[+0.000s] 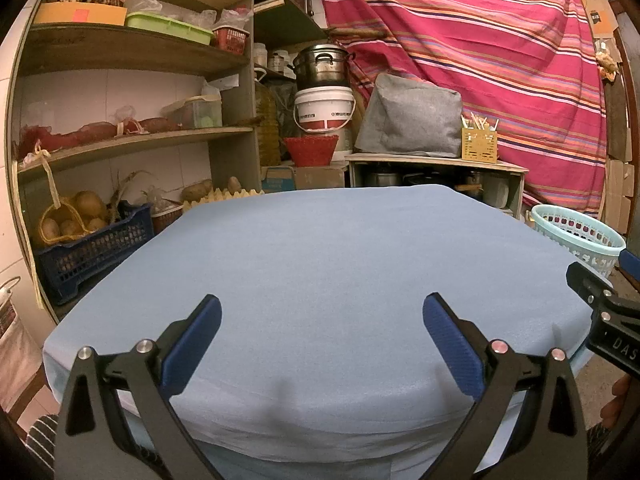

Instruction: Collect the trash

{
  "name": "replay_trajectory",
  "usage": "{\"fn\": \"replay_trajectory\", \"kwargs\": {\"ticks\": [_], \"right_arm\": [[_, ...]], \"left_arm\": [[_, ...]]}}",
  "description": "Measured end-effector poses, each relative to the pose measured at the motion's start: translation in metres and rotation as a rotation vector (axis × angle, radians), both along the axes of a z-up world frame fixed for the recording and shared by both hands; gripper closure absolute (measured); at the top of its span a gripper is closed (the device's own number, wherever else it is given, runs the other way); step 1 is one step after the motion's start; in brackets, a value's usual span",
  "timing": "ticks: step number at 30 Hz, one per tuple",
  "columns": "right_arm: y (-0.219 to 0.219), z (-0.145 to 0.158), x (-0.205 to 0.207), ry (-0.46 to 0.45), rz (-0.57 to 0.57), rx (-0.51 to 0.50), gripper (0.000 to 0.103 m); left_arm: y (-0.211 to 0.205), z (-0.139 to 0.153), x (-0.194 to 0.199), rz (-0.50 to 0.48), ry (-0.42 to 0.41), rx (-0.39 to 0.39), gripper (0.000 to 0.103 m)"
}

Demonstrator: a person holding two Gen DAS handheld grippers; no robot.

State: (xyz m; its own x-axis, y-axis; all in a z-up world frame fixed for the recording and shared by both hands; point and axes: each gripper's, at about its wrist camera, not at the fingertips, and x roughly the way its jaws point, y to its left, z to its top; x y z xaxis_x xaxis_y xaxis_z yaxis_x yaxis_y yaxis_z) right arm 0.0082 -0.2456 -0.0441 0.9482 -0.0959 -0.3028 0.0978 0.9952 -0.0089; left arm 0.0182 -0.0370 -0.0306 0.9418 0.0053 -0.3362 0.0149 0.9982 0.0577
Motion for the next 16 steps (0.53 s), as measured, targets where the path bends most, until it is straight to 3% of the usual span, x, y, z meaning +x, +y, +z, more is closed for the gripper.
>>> {"fn": "replay_trajectory", "kwargs": {"ticks": [16], "right_arm": [[-0.0009,-0.0032,0.0015,0.007,0.002,0.003,0.004]], "left_arm": [[-0.0025,0.0052,-0.0001,-0.01,-0.01,0.007,0.005]]}}
